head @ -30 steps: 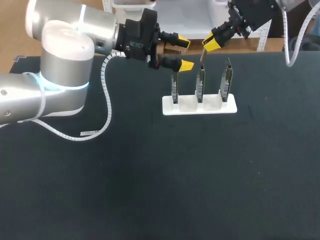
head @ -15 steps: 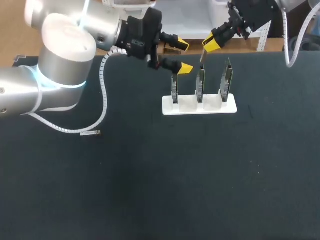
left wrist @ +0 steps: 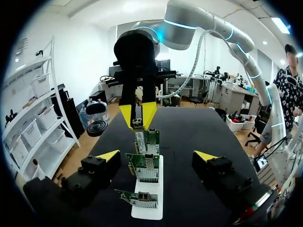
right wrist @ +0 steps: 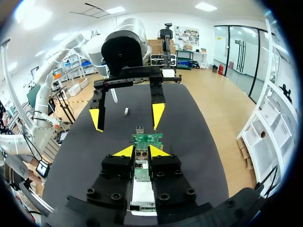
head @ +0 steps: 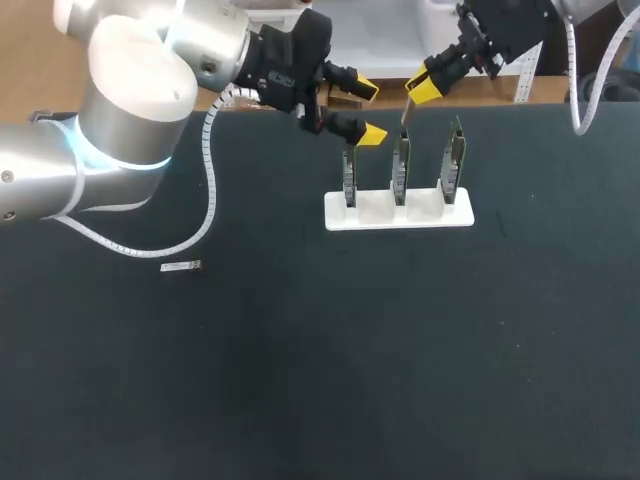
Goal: Pick up the optical module with the left hand, and insert it into the network port with the right hand.
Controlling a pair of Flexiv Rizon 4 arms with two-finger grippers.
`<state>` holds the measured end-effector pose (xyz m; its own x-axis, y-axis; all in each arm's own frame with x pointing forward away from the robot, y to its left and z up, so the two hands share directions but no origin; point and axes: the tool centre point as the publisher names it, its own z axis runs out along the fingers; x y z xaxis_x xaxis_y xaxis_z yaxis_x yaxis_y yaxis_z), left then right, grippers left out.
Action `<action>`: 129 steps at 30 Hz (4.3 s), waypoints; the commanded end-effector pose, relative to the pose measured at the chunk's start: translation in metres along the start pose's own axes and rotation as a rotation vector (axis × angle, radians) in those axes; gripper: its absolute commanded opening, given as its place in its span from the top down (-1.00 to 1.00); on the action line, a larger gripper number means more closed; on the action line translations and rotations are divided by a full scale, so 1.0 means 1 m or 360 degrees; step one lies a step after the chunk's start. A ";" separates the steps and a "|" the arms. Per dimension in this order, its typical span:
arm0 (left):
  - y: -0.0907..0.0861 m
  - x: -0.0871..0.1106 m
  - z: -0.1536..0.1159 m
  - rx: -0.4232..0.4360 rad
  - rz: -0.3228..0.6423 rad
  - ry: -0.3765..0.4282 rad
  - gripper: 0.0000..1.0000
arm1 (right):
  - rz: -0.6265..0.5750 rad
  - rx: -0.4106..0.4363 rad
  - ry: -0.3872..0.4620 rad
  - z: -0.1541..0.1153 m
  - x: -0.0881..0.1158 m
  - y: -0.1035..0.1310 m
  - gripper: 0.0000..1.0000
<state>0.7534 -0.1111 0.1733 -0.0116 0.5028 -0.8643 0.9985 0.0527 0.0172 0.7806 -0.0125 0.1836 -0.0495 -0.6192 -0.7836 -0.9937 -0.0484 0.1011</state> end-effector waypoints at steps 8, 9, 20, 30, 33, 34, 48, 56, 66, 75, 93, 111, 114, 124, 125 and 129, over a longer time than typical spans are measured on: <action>0.002 -0.001 0.003 0.0019 -0.0020 0.0046 -1.00 | 0.0000 0.0008 0.0003 0.000 0.000 0.002 1.00; 0.002 -0.001 0.003 0.0020 -0.0024 0.0053 -1.00 | 0.0000 0.0007 0.0003 0.000 0.000 0.002 1.00; 0.003 -0.001 0.008 0.0034 -0.0035 0.0079 -1.00 | 0.0000 0.0008 0.0007 -0.001 0.000 0.003 1.00; 0.003 -0.001 0.009 0.0041 -0.0039 0.0080 -1.00 | -0.0001 0.0008 0.0011 -0.001 0.001 0.004 1.00; 0.003 -0.001 0.009 0.0041 -0.0039 0.0080 -1.00 | -0.0003 0.0005 0.0014 -0.001 0.000 0.004 1.00; 0.003 -0.001 0.009 0.0041 -0.0039 0.0080 -1.00 | -0.0003 0.0002 0.0017 -0.001 0.000 0.004 1.00; 0.003 -0.001 0.009 0.0041 -0.0039 0.0080 -1.00 | -0.0003 0.0003 0.0069 -0.003 -0.001 0.008 1.00; 0.003 -0.001 0.009 0.0041 -0.0039 0.0080 -1.00 | -0.0008 -0.0019 0.0106 -0.002 -0.003 0.008 1.00; 0.003 -0.001 0.009 0.0041 -0.0039 0.0080 -1.00 | -0.0009 -0.0029 0.0127 -0.002 -0.006 0.011 1.00; 0.003 -0.001 0.009 0.0041 -0.0039 0.0080 -1.00 | -0.0001 -0.0013 0.0133 -0.003 -0.007 0.015 1.00; 0.003 -0.001 0.009 0.0041 -0.0039 0.0080 -1.00 | 0.0021 -0.0010 0.0215 -0.002 -0.010 0.020 1.00; 0.003 -0.001 0.009 0.0041 -0.0039 0.0080 -1.00 | 0.0059 0.0029 0.0275 0.003 -0.005 0.013 1.00; 0.003 -0.001 0.009 0.0041 -0.0039 0.0080 -1.00 | 0.0047 0.0019 0.0289 0.004 -0.004 0.012 1.00; 0.003 -0.001 0.009 0.0041 -0.0039 0.0080 -1.00 | 0.0029 0.0005 0.0283 0.003 0.000 0.007 1.00; 0.003 -0.001 0.009 0.0041 -0.0039 0.0080 -1.00 | 0.0027 0.0004 0.0283 0.003 0.001 0.006 1.00; 0.003 -0.001 0.009 0.0041 -0.0039 0.0080 -1.00 | 0.0028 -0.0002 0.0286 0.003 0.002 0.004 1.00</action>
<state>0.7550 -0.1180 0.1689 -0.0365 0.5396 -0.8411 0.9989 0.0457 -0.0141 0.7712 -0.0120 0.1810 -0.0487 -0.7499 -0.6597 -0.9938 -0.0299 0.1073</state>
